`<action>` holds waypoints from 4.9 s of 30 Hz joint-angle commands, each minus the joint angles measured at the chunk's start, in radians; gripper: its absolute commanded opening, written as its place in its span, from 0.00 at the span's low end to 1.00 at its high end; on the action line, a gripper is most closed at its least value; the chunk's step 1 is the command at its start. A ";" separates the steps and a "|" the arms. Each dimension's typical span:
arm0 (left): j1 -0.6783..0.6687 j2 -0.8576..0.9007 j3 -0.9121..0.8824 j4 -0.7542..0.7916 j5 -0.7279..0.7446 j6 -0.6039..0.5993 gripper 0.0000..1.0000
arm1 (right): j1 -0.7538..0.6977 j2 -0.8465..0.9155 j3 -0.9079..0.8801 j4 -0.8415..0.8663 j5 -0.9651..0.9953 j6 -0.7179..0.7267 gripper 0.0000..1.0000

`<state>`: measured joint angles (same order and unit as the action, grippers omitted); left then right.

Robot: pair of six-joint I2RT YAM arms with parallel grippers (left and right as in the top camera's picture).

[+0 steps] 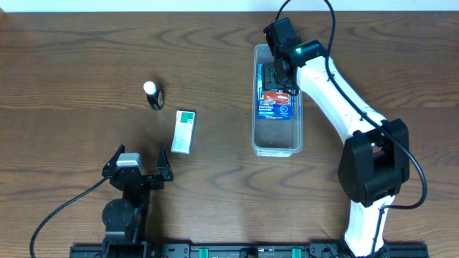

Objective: Pack container

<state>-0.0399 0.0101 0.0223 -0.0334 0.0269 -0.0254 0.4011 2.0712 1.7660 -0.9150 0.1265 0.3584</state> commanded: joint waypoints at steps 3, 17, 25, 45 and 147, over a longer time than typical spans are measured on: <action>0.005 -0.006 -0.018 -0.037 -0.011 0.006 0.98 | -0.001 0.010 0.005 0.010 0.027 0.030 0.66; 0.005 -0.006 -0.018 -0.037 -0.011 0.006 0.98 | 0.000 0.011 0.005 0.023 0.019 0.029 0.70; 0.005 -0.006 -0.018 -0.037 -0.011 0.006 0.98 | -0.003 -0.010 0.041 0.043 -0.031 0.018 0.73; 0.005 -0.006 -0.018 -0.037 -0.012 0.006 0.98 | -0.438 -0.228 0.095 -0.183 -0.011 -0.026 0.99; -0.262 1.506 1.050 -0.734 -0.100 -0.174 0.98 | -0.663 -0.227 -0.003 -0.219 0.034 -0.026 0.99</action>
<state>-0.2993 1.4803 1.0443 -0.7891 -0.0357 -0.1864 -0.2577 1.8393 1.7695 -1.1332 0.1509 0.3367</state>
